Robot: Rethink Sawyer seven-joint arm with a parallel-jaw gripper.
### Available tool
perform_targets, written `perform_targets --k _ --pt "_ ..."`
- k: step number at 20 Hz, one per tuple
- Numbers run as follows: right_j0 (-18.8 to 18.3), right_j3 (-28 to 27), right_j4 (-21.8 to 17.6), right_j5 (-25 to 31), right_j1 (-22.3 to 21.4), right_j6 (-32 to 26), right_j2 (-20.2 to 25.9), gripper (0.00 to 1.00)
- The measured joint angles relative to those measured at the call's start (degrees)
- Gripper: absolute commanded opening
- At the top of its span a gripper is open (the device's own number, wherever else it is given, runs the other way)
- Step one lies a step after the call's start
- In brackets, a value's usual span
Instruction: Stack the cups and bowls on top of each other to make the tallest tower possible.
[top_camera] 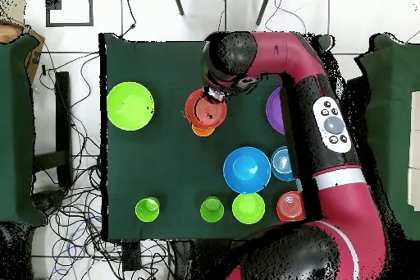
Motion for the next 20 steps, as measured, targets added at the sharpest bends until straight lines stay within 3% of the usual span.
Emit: perform_targets --k 20 --pt "-0.01 2.01 0.01 0.0 -0.82 0.0 0.0 0.0"
